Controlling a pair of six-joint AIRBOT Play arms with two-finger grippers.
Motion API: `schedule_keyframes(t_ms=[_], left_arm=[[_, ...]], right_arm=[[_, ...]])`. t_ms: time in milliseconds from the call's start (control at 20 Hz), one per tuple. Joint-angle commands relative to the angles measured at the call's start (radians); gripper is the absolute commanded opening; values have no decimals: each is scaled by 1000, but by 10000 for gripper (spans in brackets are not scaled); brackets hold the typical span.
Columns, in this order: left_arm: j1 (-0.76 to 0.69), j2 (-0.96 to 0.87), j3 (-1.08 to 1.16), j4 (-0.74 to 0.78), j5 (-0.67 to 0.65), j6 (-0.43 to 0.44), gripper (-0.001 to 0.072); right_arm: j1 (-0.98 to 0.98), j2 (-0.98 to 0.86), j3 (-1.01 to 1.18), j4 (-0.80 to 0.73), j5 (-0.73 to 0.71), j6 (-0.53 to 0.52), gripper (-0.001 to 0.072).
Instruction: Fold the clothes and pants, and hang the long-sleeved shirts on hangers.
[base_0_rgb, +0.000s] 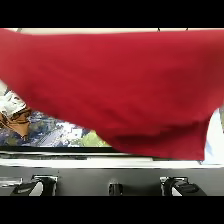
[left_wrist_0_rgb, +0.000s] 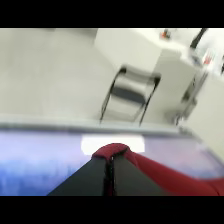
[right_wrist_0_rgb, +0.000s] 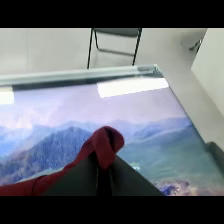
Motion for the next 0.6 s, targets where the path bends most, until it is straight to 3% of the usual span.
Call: schedule_keyframes(t_ms=[0, 100, 250, 350, 450, 500, 550], left_arm=[[1, -65, -196, 18, -153, -19, 25], [1, -96, -357, 6, -148, -37, 26], [2, -145, -590, -22, -149, -40, 26], [2, -168, -708, -24, -148, -40, 26], [2, -173, -785, -24, -131, -39, 26], [2, -173, -808, -25, -118, -32, 26], [2, -173, -817, -24, -109, -32, 26]], right_arm=[[0, -218, 1, 9, -63, 47, 40], [0, -391, 1, 48, -143, 155, 40], [0, -616, 1, 274, -170, 297, 41], [0, -722, 1, 463, -128, 304, 41], [0, -802, 1, 589, -30, 227, 44], [0, -824, 1, 599, 26, 193, 112], [-6, -835, 1, 596, 80, 158, 314]])
